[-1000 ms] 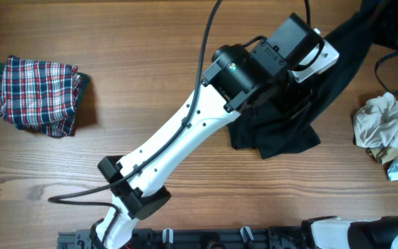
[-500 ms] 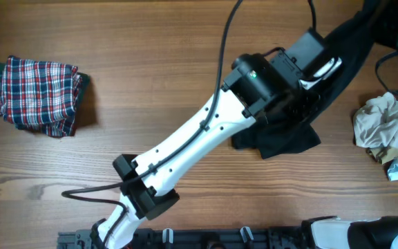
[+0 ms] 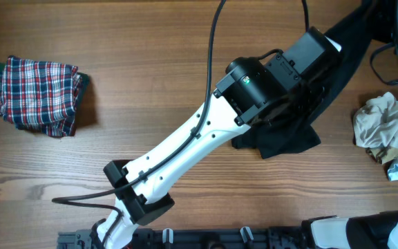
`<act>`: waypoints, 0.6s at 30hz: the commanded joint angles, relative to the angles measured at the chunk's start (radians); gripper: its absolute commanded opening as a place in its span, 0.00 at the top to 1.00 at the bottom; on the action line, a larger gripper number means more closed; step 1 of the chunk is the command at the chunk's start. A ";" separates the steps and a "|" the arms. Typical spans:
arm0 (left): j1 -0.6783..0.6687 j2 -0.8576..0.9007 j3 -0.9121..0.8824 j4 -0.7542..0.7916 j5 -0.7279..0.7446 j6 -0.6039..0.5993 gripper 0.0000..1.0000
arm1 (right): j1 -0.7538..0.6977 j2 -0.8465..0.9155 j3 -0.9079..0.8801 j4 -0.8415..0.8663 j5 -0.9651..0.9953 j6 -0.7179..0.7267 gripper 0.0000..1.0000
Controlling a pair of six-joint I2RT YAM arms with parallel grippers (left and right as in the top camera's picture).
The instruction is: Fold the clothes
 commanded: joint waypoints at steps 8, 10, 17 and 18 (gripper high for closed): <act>0.005 -0.012 -0.005 0.009 -0.014 -0.028 0.28 | 0.000 0.002 0.014 0.047 -0.083 0.154 0.96; 0.006 -0.003 -0.005 0.018 -0.016 -0.028 0.28 | 0.000 0.002 0.014 0.049 -0.110 0.171 0.96; 0.007 0.020 -0.005 0.061 -0.196 -0.028 0.34 | 0.000 0.002 0.014 0.048 -0.136 0.171 0.96; 0.007 0.020 -0.005 0.076 -0.205 -0.028 0.35 | 0.000 0.002 0.014 0.048 -0.140 0.171 0.96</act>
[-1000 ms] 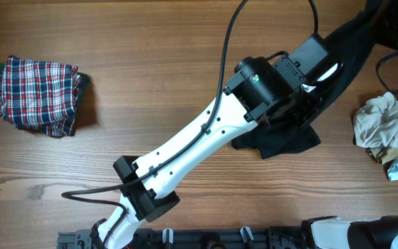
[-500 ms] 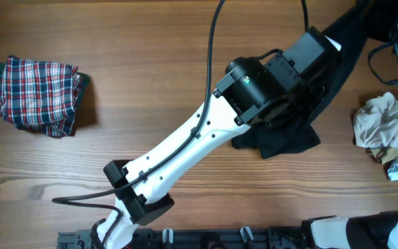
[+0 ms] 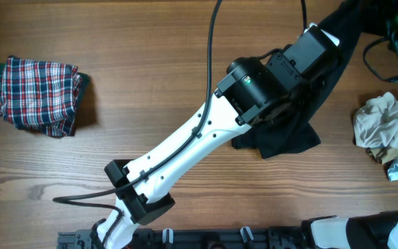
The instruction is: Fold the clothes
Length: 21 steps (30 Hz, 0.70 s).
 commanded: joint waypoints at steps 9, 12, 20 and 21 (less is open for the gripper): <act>0.034 0.016 -0.005 0.041 -0.189 -0.010 0.53 | 0.000 0.002 0.014 0.015 -0.034 0.016 0.96; 0.052 0.016 -0.005 0.019 -0.188 -0.011 0.50 | 0.000 0.002 0.014 0.017 -0.034 -0.001 0.95; 0.057 0.016 -0.005 0.013 -0.238 -0.018 0.40 | 0.000 0.002 0.014 0.033 -0.034 -0.006 0.96; 0.060 0.016 -0.005 0.013 -0.236 -0.019 0.39 | 0.000 0.002 0.014 0.037 -0.034 -0.006 0.96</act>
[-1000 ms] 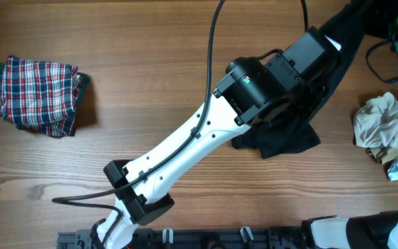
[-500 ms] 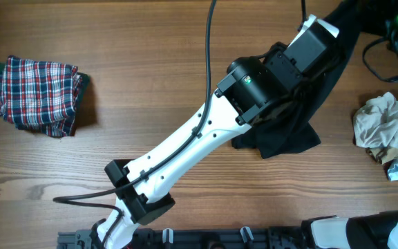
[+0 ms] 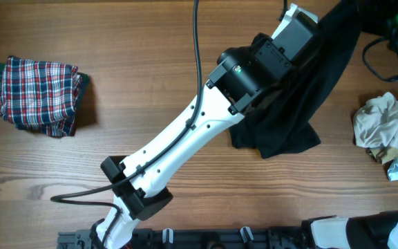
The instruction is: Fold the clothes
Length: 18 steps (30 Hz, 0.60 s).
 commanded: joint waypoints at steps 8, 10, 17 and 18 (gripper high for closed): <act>0.023 0.014 -0.005 -0.018 -0.167 -0.021 0.29 | 0.000 0.002 0.014 0.028 -0.017 -0.007 0.95; 0.038 0.014 -0.005 -0.023 -0.161 -0.021 0.29 | 0.000 0.002 0.014 0.027 -0.021 -0.008 0.96; 0.050 0.014 -0.005 -0.026 -0.229 -0.020 0.26 | 0.000 0.002 0.014 0.026 -0.028 -0.032 0.96; 0.053 0.014 -0.005 -0.025 -0.235 -0.020 0.25 | 0.000 0.002 0.014 0.025 -0.027 -0.033 0.96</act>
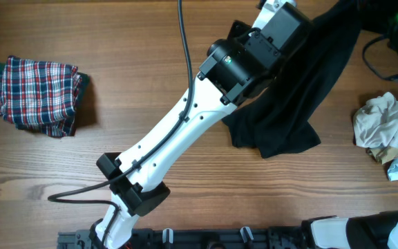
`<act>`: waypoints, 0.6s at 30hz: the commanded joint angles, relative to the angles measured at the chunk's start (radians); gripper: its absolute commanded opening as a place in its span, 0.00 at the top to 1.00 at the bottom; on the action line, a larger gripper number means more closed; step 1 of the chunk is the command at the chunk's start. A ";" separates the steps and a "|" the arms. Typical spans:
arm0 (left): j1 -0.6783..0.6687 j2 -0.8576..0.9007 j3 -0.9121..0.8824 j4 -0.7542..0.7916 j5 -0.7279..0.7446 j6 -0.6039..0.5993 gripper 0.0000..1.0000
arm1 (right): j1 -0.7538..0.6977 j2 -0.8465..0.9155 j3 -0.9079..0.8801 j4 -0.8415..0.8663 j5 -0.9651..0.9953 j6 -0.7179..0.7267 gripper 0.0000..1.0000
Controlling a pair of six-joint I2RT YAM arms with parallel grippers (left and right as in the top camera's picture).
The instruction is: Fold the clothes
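Observation:
A black garment (302, 90) hangs stretched from the top right corner down to a heap on the wooden table (116, 41) at centre right. My left gripper (287, 24) is at the top, at the cloth's upper left edge. Its fingers are hidden under the wrist housing, but the cloth runs taut up to it, so it looks shut on the garment. My right arm, dark with green lights, is at the top right where the cloth's other end rises. Its fingers do not show.
A folded plaid garment (39, 95) lies at the far left. A crumpled beige cloth (385, 128) sits at the right edge with a pale blue item below it. Black cables (380, 55) loop near the right arm.
My left gripper has moved further up and to the left, toward the table's far edge. The black garment's upper edge went with it and the cloth is spread wider.
At first my left gripper was low over the bunched black garment at centre right. It stayed there at the second moment while the cloth rose toward the top right. Then it was higher and further left with the cloth drawn out, and now more so.

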 commanded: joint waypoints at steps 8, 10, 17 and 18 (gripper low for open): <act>0.007 0.014 -0.005 0.016 0.323 -0.013 0.22 | 0.000 0.002 0.014 0.016 -0.015 -0.021 0.96; 0.007 0.014 -0.005 0.026 0.436 -0.013 0.21 | 0.000 0.002 0.014 0.016 -0.015 -0.021 0.96; 0.007 0.016 -0.005 0.043 0.538 0.013 0.22 | 0.000 0.002 0.014 0.025 -0.035 -0.022 0.96; 0.007 0.016 -0.005 0.047 0.560 0.013 0.22 | 0.000 0.002 0.014 0.029 -0.040 -0.022 0.96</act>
